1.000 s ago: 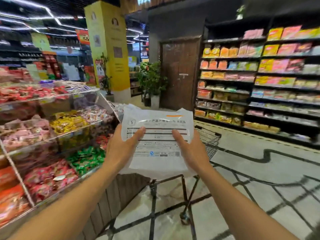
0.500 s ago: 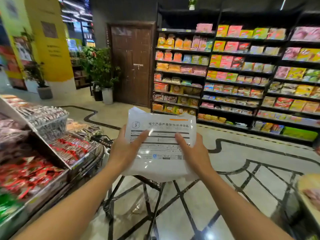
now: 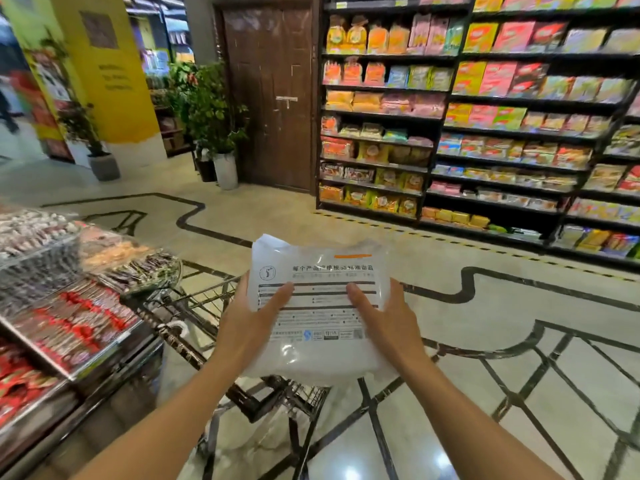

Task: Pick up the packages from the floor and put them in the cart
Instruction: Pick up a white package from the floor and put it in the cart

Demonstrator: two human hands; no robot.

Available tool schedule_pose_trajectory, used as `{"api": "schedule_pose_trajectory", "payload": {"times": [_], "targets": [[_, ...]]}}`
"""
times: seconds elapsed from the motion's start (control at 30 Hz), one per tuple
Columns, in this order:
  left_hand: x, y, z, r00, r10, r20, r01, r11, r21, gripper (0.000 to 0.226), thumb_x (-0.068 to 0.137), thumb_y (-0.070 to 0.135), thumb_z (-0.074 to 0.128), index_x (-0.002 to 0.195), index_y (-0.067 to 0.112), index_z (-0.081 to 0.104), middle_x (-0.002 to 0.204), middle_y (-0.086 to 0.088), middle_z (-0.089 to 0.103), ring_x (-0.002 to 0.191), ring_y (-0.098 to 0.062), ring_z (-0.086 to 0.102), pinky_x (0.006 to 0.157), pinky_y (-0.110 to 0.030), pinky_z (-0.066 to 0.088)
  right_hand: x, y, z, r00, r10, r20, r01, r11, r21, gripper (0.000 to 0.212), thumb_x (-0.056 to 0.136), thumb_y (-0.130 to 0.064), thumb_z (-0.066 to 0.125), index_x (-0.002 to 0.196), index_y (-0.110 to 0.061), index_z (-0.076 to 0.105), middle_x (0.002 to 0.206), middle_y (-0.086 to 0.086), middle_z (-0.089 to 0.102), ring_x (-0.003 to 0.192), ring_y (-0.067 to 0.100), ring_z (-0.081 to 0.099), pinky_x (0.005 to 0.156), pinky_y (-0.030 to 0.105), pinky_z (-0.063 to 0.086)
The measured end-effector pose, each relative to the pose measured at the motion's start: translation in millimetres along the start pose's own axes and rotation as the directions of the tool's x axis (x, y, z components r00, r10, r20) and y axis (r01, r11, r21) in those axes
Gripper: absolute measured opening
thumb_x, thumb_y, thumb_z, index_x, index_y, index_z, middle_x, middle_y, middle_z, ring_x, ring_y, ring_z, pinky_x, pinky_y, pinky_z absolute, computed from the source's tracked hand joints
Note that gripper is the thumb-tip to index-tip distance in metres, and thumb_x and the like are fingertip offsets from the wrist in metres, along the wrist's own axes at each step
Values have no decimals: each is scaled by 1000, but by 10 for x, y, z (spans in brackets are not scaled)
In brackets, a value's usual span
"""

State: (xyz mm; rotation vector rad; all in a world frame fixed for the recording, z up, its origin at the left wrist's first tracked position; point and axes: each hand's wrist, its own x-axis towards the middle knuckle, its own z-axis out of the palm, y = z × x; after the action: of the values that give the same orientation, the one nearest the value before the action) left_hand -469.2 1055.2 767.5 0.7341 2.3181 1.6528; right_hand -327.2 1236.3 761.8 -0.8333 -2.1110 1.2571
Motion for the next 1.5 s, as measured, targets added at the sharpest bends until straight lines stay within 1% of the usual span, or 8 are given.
{"api": "schedule_pose_trajectory", "payload": {"times": [0.27,0.43,0.67,1.03,1.13,1.3,1.43,1.5], "targets": [[636,-237,470,985,-145,-93,141,989,-41,69,75,82,65,124,35,58,105,6,77,90,-13,77,70,-34,62,992,355,147,987,-11,162,9,1000,13,19,92,-62,65,97,-53,49,99,-29,61,93,2,66,85,33,56],[977,-522,544,951,-248,-185,243,969,-49,59,82,68,66,131,38,56,110,13,73,94,-4,68,67,-22,45,1521,569,549,970,6,243,-7,1000,5,56,80,-77,65,119,-39,54,99,-27,63,89,-5,63,72,22,48],[1601,-1281,570,872,-399,-284,362,915,-177,72,75,75,74,134,40,55,111,19,71,101,-6,67,82,-31,49,2261,1001,1336,941,95,324,-53,989,-136,75,75,-87,63,129,-34,53,105,-14,73,96,15,74,92,48,60],[2067,-2381,763,648,-705,-287,577,701,-419,74,89,49,75,152,37,38,134,17,58,130,-14,54,100,-22,38,3049,1626,2474,779,179,601,24,949,-314,88,78,-87,62,141,-29,45,115,-8,76,101,18,76,94,51,60],[2181,-2401,805,597,-757,-264,626,646,-436,75,98,35,69,159,23,29,133,21,46,109,-3,46,62,-2,32,3190,1902,2673,731,206,651,29,943,-331,85,79,-89,60,141,-33,49,120,-10,75,105,16,75,96,54,60],[2424,-2585,1015,468,-834,-294,686,552,-474,95,97,41,70,165,16,8,140,9,47,118,-12,54,95,-24,43,3498,2224,2898,660,294,691,-12,925,-381,86,79,-88,61,143,-33,45,124,-8,73,109,20,73,98,55,57],[2539,-2782,1199,328,-892,-312,771,444,-458,84,91,55,71,148,13,25,127,5,52,82,-4,51,57,-19,41,3659,2231,3073,573,331,750,-49,927,-372,67,92,-64,67,140,-28,37,118,-18,62,107,17,65,103,45,50],[2567,-2934,1325,264,-907,-328,777,401,-484,79,79,69,73,129,21,37,127,5,63,92,-14,61,70,-31,53,3729,2328,3123,542,359,760,-100,926,-365,71,87,-61,68,139,-27,34,116,-18,60,107,18,65,101,44,50]]}}
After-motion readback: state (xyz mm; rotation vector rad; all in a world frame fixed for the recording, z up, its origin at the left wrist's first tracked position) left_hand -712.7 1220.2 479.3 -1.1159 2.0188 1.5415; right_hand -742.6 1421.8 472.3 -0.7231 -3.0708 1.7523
